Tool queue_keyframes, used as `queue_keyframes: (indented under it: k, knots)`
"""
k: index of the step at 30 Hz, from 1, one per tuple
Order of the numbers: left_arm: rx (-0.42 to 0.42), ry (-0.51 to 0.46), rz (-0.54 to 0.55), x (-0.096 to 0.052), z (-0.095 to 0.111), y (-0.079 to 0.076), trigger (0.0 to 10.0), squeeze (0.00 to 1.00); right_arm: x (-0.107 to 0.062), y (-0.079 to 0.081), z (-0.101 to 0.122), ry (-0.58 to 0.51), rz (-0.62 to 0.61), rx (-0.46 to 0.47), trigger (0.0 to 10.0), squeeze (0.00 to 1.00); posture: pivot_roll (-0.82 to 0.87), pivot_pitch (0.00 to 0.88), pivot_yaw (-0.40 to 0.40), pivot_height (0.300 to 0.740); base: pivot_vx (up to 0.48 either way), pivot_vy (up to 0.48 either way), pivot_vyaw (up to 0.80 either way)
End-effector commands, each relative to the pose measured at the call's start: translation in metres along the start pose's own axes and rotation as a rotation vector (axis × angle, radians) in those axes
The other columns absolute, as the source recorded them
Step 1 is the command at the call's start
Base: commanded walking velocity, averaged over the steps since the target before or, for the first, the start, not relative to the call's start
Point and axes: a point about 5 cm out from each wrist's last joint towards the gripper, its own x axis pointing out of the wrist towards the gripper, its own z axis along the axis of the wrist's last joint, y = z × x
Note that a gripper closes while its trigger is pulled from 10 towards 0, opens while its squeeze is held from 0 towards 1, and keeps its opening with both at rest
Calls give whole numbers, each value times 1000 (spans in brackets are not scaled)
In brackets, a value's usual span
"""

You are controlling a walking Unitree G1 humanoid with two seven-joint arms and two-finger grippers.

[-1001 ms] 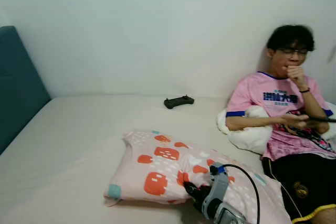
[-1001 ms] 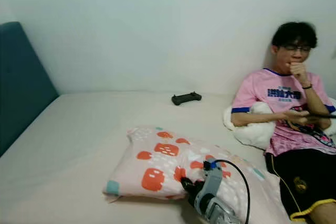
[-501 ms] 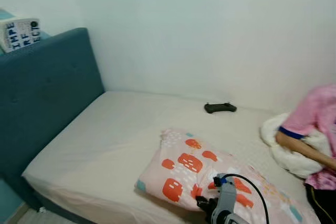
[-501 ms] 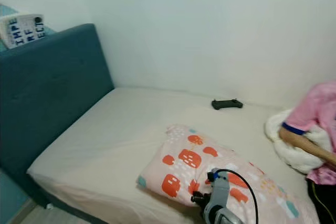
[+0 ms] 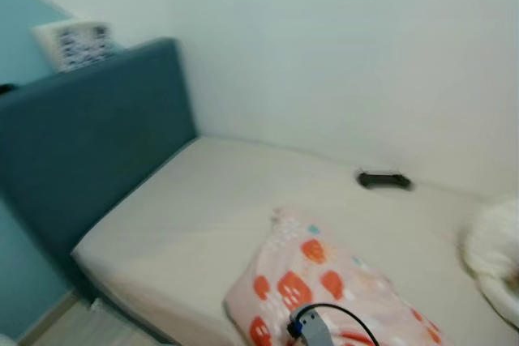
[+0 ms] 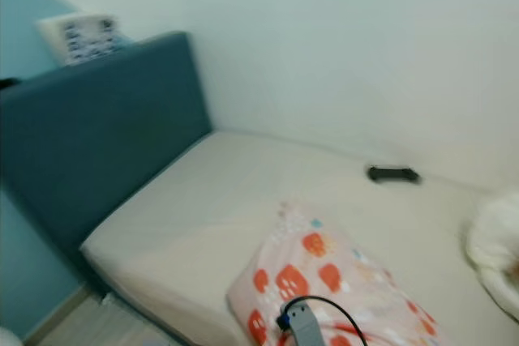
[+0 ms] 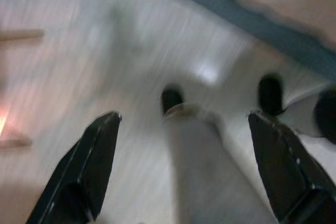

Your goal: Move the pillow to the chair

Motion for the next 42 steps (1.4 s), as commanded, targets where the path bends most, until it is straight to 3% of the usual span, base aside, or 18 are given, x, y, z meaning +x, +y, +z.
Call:
queue_keyframes:
  k: [1, 5, 10, 19, 21, 22, 24, 25, 27, 31, 33, 38, 42]
  knots:
    - [17, 13, 16, -1, -2, 5, 10000, 0, 4, 15, -7, 46, 53, -37, 10000, 0, -86, 12, 24, 730, 0, 0, 763]
    - [23, 15, 19, -1, -3, 5, 10000, 0, 0, 9, -15, 52, 23, 50, 10000, 0, -87, 12, 24, 730, 0, 0, 763]
    - [28, 18, 18, -1, -5, 4, 10000, 0, 2, 13, -8, 19, 65, -8, 10000, 0, -83, 15, 20, 730, 0, 0, 763]
    - [31, 22, 16, -1, -7, 3, 10000, 0, 5, 20, 11, -86, 154, 25, 10000, 0, -91, 14, 21, 730, 0, 0, 763]
    - [35, 22, 15, -1, -7, 3, 10000, 0, 6, 30, 27, -161, 271, 35, 10000, 0, -93, 12, 17, 730, 0, 0, 763]
    - [35, 22, 15, -1, -7, 3, 10000, 0, 6, 30, 27, -161, 271, 35, 10000, 0, -93, 12, 17, 730, 0, 0, 763]
    - [36, 20, 13, -1, -7, 3, 10000, 0, 6, 42, 50, -272, 415, 61, 10000, 0, -91, 9, 14, 730, 0, 0, 763]
    - [36, 20, 13, -1, -7, 3, 10000, 0, 6, 42, 50, -272, 415, 61, 10000, 0, -91, 9, 14, 730, 0, 0, 763]
    - [35, 17, 12, -1, -6, 3, 10000, 0, 4, 47, 72, -366, 505, 63, 10000, 0, -89, 9, 11, 730, 0, 0, 763]
    - [34, 16, 11, -1, -6, 3, 10000, 0, 2, 47, 81, -409, 523, 63, 10000, 0, -89, 10, 10, 730, 0, 0, 763]
    - [9, 3, 2, -1, -4, 2, 10000, 0, -4, 34, 108, -535, 493, 114, 10000, 0, -89, 15, 12, 730, 0, 0, 763]
    - [-27, -44, -21, 0, 6, -2, 10000, 0, -14, 18, 134, -670, 474, 191, 10000, 0, -88, 21, 13, 730, 0, 0, 763]
    - [-38, -89, -55, 2, 19, -7, 10000, 0, -16, 23, 141, -682, 517, 119, 10000, 0, -92, 23, 16, 730, 0, 0, 763]
